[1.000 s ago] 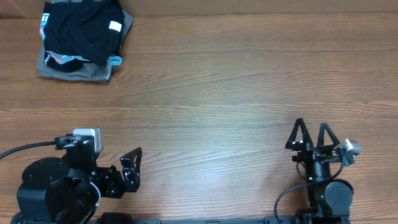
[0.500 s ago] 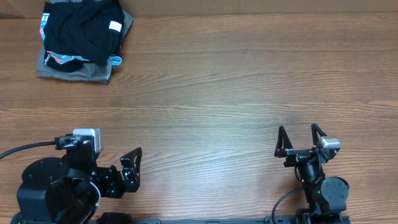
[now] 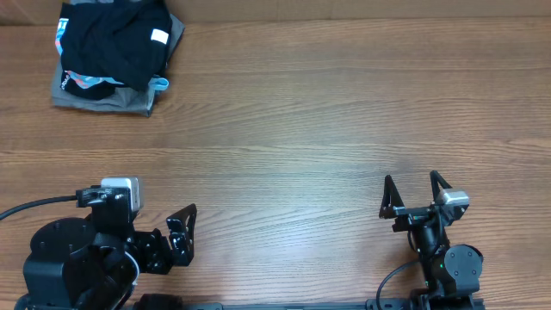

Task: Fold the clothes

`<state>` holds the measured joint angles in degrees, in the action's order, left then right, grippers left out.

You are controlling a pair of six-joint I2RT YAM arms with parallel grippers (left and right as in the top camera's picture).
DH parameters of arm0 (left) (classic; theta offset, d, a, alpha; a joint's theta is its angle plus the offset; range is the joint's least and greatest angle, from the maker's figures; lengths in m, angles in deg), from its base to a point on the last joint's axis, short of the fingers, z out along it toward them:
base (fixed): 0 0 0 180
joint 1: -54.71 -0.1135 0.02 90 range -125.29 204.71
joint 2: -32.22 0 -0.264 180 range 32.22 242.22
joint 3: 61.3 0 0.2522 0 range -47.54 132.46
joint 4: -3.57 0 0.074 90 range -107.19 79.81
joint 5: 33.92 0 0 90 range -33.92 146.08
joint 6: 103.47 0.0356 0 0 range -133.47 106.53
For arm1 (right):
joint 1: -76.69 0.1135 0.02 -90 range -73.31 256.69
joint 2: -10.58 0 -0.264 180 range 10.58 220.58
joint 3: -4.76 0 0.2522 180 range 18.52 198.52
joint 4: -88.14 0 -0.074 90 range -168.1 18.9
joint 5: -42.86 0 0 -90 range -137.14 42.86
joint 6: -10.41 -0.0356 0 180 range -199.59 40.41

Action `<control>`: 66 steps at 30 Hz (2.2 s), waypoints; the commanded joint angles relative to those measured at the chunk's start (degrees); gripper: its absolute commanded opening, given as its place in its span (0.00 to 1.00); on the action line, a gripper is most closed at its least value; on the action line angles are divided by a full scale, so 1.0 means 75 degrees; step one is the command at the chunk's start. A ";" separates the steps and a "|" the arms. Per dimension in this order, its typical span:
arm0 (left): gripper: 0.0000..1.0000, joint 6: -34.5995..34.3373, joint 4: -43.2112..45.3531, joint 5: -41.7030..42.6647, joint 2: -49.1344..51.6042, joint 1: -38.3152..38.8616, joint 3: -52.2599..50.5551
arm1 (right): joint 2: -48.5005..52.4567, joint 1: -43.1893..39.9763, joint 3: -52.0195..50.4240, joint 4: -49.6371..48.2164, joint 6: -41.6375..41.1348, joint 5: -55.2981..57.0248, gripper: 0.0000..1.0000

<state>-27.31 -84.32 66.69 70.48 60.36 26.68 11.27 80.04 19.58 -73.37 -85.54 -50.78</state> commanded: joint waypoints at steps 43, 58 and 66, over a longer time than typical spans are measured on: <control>1.00 -0.0420 0.9445 -0.0819 -0.4963 0.0050 -0.9186 | -0.0061 -0.0058 -0.0079 -0.0038 0.0044 -0.0044 1.00; 1.00 -0.0323 0.9337 -0.1891 -0.5080 -0.0070 -0.9859 | -0.0061 -0.0058 -0.0079 -0.0038 0.0044 -0.0044 1.00; 1.00 -0.0326 0.9340 -0.1888 -0.5074 -0.0064 -0.9859 | -0.0061 -0.0058 -0.0079 -0.0038 0.0044 -0.0044 1.00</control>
<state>-30.92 -14.50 53.42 33.13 60.25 -47.02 11.27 80.04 19.58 -73.34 -85.54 -50.85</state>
